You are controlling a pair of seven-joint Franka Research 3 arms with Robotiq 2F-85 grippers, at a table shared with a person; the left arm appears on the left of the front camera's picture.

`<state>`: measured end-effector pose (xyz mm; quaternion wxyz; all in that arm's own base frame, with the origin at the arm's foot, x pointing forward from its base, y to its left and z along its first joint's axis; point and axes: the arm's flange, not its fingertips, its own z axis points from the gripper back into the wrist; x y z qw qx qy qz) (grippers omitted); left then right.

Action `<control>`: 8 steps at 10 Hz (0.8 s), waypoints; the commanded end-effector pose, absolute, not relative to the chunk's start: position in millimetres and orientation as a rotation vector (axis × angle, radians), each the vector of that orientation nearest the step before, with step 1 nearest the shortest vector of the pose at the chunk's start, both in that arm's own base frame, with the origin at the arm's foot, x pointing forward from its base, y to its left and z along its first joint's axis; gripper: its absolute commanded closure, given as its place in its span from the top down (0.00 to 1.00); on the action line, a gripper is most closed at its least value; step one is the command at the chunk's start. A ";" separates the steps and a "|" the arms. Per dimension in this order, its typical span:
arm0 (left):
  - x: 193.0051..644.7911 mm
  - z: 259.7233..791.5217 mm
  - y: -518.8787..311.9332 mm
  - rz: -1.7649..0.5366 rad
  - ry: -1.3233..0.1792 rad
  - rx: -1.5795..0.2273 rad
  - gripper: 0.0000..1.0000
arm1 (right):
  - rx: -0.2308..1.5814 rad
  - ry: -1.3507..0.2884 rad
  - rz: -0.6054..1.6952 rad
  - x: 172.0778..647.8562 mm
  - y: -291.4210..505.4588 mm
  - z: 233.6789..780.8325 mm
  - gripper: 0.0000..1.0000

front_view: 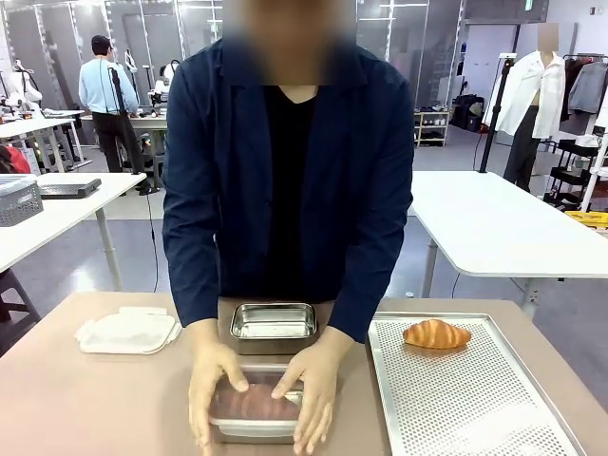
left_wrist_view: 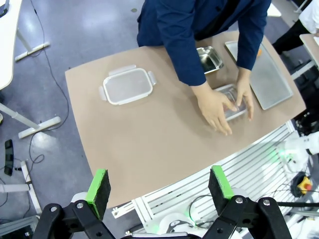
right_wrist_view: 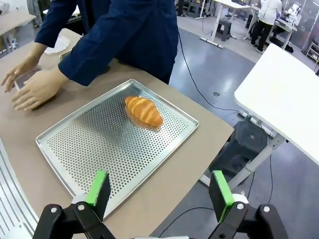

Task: Place the bread into the airtight container.
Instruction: Pick up a Butter Roll and place it into an empty Airtight Container.

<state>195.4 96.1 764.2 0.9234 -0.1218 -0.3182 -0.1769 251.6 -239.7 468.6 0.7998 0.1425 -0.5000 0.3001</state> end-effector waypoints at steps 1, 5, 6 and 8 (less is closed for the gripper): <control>194.5 766.2 95.9 -0.380 -0.651 -0.250 1.00 | 0.295 -1.085 0.643 253.4 -242.4 467.7 1.00; 194.5 766.2 95.9 -0.380 -0.651 -0.250 1.00 | 0.217 -1.009 0.784 258.6 -223.1 487.4 1.00; 194.5 766.2 95.9 -0.380 -0.651 -0.250 1.00 | 0.187 -0.936 0.863 272.7 -213.4 498.0 1.00; 194.5 766.2 95.9 -0.380 -0.651 -0.250 1.00 | 0.104 -0.863 0.986 297.1 -194.1 521.7 1.00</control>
